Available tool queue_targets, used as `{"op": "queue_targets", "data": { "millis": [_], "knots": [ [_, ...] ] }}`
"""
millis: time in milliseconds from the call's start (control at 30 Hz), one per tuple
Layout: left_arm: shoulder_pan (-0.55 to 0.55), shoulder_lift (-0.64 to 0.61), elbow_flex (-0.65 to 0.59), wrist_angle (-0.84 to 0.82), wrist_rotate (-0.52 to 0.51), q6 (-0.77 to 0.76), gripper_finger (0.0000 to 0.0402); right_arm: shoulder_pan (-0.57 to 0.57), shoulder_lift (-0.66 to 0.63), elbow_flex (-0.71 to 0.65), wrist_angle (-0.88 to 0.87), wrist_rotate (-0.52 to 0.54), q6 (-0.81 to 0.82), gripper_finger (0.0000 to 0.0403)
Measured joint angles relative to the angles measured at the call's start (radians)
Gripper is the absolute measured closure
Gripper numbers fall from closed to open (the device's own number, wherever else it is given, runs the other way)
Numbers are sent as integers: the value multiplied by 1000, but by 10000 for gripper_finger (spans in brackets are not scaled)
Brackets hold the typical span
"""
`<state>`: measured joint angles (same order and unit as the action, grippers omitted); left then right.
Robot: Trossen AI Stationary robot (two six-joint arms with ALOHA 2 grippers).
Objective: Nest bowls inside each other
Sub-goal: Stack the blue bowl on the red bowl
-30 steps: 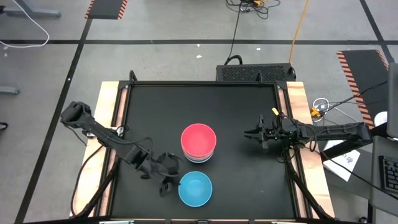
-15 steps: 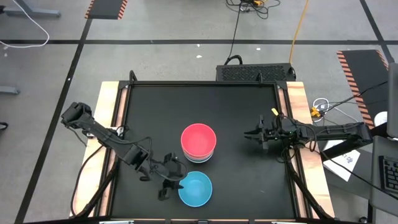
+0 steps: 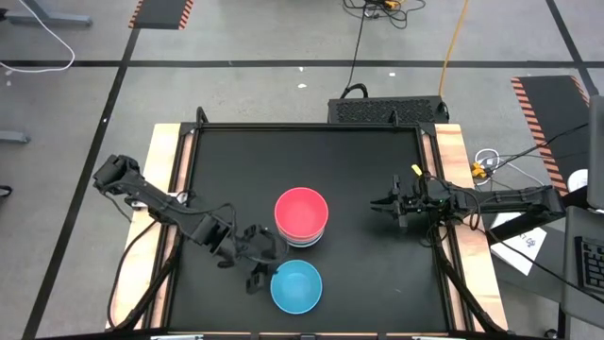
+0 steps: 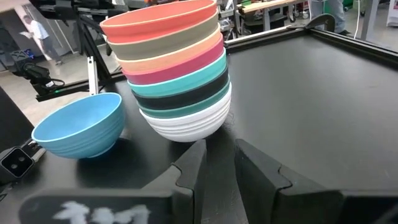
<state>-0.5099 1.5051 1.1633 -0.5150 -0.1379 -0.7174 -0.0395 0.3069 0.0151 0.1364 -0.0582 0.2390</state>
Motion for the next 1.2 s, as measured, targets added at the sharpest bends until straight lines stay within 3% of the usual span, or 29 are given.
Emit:
{"op": "queue_targets", "data": {
  "millis": [667, 867, 1200],
  "knots": [
    [89, 35, 0, -75, 72, -144, 192, 0, 0, 0, -16, 0, -16, 329],
    [109, 145, -1, -65, 195, -160, 191, 0, 0, 0, -26, 0, -16, 329],
    [112, 182, -1, -21, 234, -168, 137, 0, 0, 0, -50, 0, -16, 330]
  ]
}}
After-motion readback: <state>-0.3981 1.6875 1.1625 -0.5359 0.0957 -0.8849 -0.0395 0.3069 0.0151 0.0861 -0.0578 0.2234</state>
